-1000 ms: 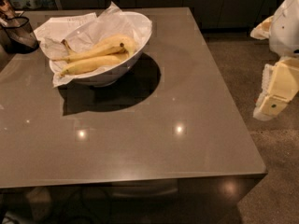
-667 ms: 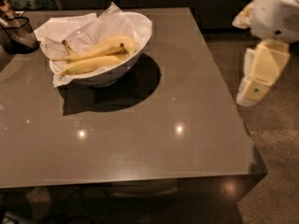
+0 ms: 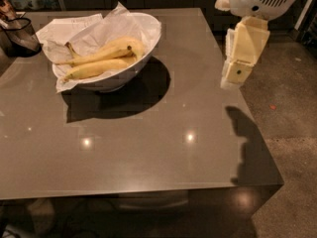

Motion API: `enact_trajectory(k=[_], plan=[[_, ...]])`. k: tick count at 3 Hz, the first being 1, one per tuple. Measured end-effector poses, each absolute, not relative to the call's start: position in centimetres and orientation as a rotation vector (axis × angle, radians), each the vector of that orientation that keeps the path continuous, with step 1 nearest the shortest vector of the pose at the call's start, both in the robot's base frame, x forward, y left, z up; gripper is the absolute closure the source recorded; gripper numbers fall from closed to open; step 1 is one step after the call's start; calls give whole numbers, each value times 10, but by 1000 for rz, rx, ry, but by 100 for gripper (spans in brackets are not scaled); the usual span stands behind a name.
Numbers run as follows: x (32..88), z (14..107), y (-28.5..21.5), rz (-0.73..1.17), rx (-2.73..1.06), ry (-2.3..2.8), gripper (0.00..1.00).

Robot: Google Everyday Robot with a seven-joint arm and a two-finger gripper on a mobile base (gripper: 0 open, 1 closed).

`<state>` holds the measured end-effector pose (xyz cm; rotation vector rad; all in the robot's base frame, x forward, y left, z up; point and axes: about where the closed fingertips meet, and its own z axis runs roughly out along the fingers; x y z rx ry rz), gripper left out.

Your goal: Pick banana from white bowl

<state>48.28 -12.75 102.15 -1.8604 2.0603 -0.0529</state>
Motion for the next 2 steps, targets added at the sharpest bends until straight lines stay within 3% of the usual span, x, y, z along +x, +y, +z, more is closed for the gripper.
enact_trajectory(k=[2], plan=[[520,1042,-83,-53,-1895,1938,0]])
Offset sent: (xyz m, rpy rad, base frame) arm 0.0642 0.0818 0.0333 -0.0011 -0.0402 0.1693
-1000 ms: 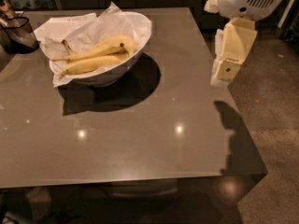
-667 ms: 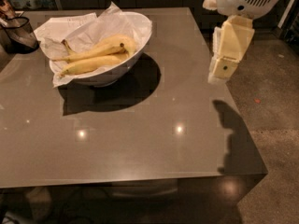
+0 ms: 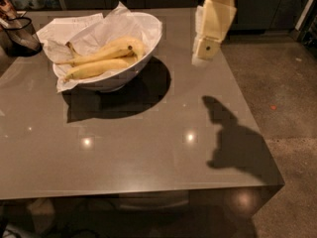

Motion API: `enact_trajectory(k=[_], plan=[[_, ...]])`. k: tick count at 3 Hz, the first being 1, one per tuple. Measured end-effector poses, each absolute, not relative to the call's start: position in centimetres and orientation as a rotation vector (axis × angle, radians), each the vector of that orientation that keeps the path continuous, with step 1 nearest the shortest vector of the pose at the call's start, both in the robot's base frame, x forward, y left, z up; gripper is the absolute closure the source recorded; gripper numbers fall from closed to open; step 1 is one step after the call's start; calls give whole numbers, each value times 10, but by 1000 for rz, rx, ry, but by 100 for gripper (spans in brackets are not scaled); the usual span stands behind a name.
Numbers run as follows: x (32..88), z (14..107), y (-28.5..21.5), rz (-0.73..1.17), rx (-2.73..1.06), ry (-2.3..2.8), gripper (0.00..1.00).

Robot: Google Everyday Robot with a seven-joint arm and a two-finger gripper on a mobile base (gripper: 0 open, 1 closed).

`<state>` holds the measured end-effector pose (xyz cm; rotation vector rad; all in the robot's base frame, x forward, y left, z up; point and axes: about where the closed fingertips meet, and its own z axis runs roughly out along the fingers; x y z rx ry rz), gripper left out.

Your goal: Pick banana from white bowl

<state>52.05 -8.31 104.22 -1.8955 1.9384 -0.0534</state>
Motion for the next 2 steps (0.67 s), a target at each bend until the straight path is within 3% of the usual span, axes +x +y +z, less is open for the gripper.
enact_trajectory(k=[2], plan=[[552,1057,-31,-85,-1965,1831,0]])
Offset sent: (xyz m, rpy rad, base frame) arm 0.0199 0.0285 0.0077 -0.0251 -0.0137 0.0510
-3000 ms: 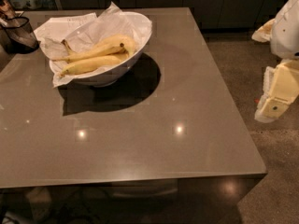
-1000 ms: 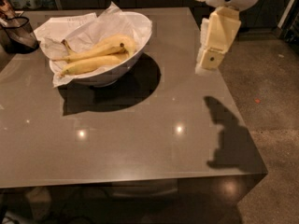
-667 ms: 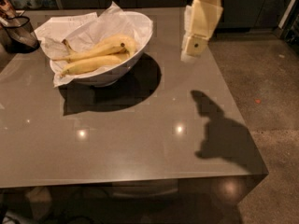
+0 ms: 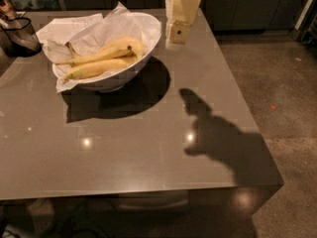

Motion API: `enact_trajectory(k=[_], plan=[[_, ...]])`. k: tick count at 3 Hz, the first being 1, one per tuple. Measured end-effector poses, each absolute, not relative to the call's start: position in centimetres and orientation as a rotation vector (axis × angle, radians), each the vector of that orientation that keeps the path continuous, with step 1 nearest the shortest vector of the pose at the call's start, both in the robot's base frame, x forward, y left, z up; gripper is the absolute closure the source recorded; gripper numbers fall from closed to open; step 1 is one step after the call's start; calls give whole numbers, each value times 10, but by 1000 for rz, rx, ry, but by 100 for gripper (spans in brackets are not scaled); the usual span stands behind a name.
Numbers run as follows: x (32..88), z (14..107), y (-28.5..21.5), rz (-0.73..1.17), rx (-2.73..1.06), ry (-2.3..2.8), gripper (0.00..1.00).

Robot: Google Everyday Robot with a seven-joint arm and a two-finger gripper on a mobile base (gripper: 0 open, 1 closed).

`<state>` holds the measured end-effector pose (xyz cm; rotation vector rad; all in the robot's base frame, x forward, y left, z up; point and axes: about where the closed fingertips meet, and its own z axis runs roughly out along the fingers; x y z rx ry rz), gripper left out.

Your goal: Pick banana from white bowl

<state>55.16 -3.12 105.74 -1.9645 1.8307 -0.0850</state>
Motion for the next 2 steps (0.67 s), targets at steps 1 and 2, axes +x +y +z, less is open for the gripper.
enact_trajectory(k=[1,2], plan=[[563,1056,-24,-25,-1928,1816,0],[584,1055,-4,13,-1941,1790,0]])
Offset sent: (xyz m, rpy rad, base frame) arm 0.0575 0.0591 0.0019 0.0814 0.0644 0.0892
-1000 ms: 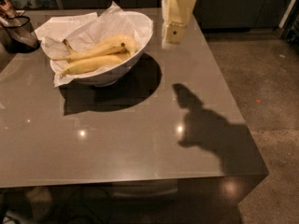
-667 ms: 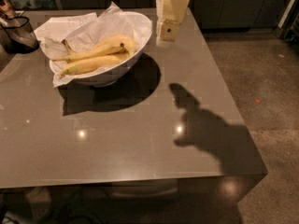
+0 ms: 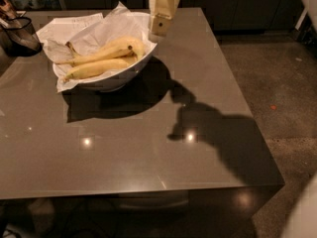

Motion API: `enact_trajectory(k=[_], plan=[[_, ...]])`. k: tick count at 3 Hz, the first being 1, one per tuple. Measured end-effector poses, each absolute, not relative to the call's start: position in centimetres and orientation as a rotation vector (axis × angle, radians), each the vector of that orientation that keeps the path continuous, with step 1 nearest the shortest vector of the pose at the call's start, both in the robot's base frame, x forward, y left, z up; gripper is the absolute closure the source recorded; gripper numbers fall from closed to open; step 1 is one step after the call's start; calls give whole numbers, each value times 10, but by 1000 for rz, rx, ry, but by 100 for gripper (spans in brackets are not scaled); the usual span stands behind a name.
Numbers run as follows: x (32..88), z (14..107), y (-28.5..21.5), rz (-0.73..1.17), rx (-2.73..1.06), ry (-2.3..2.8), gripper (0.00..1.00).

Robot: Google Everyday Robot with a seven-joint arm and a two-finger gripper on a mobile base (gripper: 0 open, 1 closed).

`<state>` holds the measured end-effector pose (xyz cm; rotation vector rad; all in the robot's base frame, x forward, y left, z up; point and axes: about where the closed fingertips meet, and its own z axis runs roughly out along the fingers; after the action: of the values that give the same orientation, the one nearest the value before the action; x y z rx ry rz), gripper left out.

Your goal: Pick banana from white bowl

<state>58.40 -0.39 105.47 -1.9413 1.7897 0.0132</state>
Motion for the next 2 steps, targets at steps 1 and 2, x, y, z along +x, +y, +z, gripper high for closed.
enact_trajectory(k=[1,2], plan=[[606,1051,26,37,-1994,1750,9],[625,1039,52,42,-2044,1732,27]])
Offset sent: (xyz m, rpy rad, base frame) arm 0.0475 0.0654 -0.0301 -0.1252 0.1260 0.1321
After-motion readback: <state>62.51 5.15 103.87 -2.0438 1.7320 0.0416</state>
